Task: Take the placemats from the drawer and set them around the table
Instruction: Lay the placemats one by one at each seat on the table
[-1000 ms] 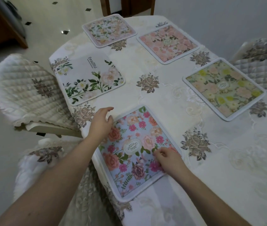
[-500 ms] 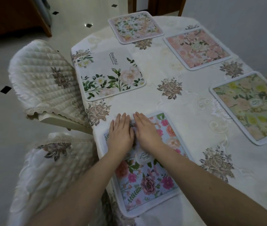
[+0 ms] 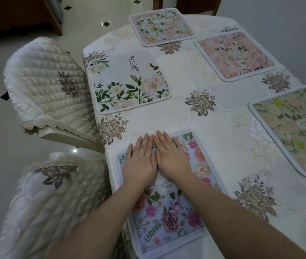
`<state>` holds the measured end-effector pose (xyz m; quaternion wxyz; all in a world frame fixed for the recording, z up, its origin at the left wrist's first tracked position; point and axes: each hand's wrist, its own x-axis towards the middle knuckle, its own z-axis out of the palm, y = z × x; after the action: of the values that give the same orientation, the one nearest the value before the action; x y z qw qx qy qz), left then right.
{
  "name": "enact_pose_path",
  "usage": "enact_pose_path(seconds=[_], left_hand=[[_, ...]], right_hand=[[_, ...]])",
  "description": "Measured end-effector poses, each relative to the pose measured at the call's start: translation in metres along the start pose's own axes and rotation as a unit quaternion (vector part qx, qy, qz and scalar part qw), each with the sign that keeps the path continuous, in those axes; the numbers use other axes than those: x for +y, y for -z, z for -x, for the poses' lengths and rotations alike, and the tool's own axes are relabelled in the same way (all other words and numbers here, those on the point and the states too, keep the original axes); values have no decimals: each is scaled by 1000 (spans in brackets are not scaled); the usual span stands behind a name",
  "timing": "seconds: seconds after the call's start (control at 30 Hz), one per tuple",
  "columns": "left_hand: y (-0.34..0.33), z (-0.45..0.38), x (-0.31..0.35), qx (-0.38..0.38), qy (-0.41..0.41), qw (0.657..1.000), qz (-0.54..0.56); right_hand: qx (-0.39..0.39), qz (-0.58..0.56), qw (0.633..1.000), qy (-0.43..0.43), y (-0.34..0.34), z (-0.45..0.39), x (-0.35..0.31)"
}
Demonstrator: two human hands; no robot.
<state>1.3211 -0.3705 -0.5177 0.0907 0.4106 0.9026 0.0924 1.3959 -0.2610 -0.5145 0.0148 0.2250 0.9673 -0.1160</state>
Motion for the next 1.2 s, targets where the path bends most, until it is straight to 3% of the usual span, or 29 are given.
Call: enact_pose_path(seconds=[0.37, 0.7, 0.87, 0.97, 1.2], left_hand=[[6, 15, -29, 16, 0, 1000, 4], [20, 33, -65, -28, -1, 999, -18], [31, 35, -68, -65, 45, 996, -50], [36, 41, -48, -48, 71, 996, -25], [10, 80, 30, 42, 27, 997, 56]], right_hand=[[10, -3, 1000, -26, 4, 2, 21], [7, 5, 995, -99, 18, 9, 77], [0, 24, 990, -136, 28, 22, 102], [30, 9, 991, -127, 31, 34, 88], [51, -78, 994, -65, 10, 76, 0]])
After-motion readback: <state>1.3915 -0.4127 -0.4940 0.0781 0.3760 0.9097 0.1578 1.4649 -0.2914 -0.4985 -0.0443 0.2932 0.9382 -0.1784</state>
